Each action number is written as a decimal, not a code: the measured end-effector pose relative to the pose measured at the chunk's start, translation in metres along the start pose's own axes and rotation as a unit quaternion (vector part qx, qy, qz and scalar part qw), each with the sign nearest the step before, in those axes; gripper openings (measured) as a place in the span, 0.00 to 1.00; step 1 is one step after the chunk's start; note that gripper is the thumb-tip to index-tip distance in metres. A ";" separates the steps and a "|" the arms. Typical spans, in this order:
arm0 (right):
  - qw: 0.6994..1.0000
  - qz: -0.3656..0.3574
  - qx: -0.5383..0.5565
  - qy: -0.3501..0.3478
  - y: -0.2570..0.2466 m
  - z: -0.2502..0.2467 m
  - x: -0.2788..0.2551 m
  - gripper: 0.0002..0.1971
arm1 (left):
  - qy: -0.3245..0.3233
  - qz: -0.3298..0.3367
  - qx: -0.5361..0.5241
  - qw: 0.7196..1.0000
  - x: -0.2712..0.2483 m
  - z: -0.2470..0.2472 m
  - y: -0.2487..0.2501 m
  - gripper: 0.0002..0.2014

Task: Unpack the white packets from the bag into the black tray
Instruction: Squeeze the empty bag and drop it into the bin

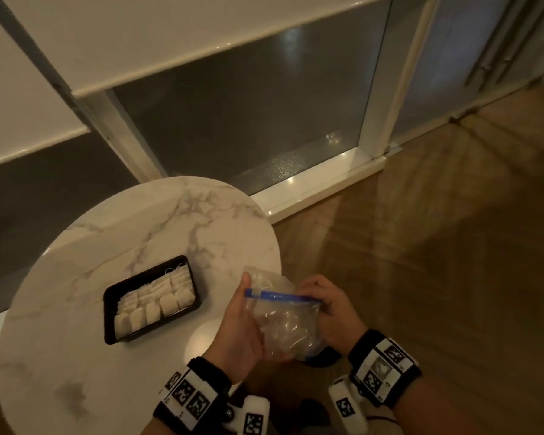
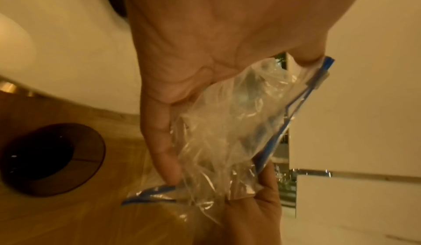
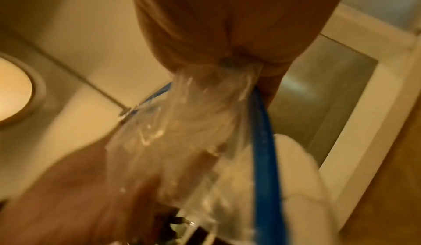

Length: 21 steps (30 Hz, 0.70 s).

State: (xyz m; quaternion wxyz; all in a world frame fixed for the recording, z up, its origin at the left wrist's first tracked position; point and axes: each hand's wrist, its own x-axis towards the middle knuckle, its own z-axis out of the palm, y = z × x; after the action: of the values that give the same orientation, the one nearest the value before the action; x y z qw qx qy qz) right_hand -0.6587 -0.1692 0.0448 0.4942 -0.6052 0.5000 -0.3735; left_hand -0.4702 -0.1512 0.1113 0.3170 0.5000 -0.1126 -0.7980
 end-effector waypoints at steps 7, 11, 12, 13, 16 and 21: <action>0.975 0.191 0.092 -0.071 0.049 -0.056 -0.050 0.21 | 0.010 0.024 0.101 0.995 0.059 0.014 -0.047 0.16; 0.834 0.341 0.428 0.068 0.062 -0.066 -0.077 0.18 | 0.069 0.038 0.147 0.986 0.106 0.010 -0.083 0.16; 0.788 0.378 0.480 0.083 0.070 -0.063 -0.083 0.15 | 0.087 0.036 0.157 0.983 0.116 0.009 -0.094 0.17; 0.757 0.408 0.507 0.066 0.081 -0.058 -0.087 0.17 | 0.100 0.038 0.174 0.979 0.125 0.008 -0.102 0.17; 0.737 0.432 0.520 0.027 0.125 -0.041 -0.091 0.30 | 0.107 0.058 0.242 0.963 0.151 0.005 -0.124 0.17; 0.732 0.422 0.524 0.109 0.191 -0.022 -0.069 0.26 | 0.125 0.056 0.362 0.922 0.199 -0.020 -0.153 0.16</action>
State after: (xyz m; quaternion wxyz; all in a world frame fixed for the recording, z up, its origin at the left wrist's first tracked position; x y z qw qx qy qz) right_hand -0.7398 -0.1090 -0.1327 0.7818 0.0676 0.4796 -0.3928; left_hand -0.5723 -0.1535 -0.1188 0.1703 0.6695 -0.3808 -0.6145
